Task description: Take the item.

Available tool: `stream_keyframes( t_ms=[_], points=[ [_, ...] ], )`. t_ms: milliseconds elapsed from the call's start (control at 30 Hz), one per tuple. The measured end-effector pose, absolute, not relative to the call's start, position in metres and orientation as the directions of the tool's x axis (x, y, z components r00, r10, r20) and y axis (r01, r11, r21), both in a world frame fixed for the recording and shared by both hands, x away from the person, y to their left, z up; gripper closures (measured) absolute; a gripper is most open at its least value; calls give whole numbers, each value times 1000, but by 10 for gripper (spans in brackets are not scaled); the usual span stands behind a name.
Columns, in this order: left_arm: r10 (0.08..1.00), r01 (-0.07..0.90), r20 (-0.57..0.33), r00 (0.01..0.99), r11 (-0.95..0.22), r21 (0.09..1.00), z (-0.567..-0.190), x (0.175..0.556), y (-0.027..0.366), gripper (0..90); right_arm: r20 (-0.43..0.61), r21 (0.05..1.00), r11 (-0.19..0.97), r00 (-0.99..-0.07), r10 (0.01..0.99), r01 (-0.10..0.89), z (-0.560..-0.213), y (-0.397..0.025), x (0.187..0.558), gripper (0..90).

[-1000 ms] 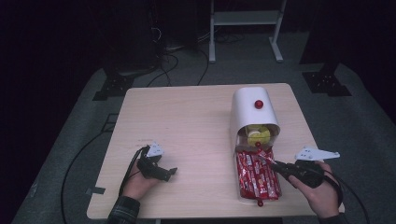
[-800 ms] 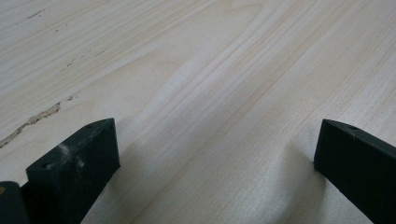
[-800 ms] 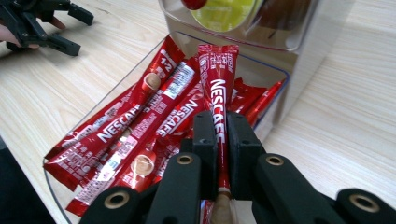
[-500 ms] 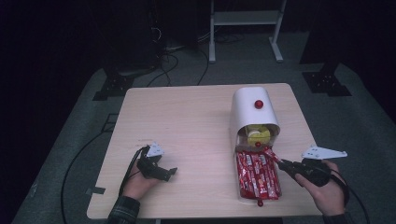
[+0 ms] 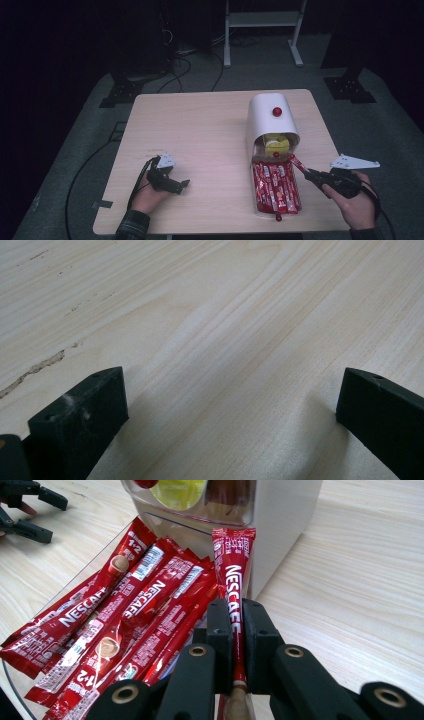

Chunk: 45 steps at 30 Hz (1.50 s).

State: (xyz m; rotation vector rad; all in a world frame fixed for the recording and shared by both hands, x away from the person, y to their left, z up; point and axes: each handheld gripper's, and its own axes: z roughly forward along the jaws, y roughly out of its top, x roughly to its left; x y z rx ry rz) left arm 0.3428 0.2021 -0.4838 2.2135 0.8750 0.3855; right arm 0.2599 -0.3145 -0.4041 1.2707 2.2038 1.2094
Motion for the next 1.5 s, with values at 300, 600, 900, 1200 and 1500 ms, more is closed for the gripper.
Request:
stream_keyframes(
  t_ms=[300, 600, 900, 1200, 1500],
  points=[
    [688, 475, 14, 726, -515, 714, -484, 343, 202, 0, 125, 803, 225, -526, 841, 551, -406, -321, 262, 827],
    [688, 474, 14, 726, -515, 714, -484, 343, 202, 0, 121, 814, 181, -465, 877, 552, -411, -335, 268, 827],
    [690, 476, 11, 724, -512, 715, -484, 343, 202, 0, 122, 819, 155, -430, 894, 553, -417, -338, 277, 826],
    [689, 473, 14, 725, -513, 716, -484, 343, 202, 0, 134, 818, 131, -407, 904, 560, -425, -335, 289, 827],
    [688, 473, 14, 725, -513, 716, -484, 343, 202, 0, 129, 813, 133, -398, 908, 567, -434, -326, 299, 826]
  ],
)
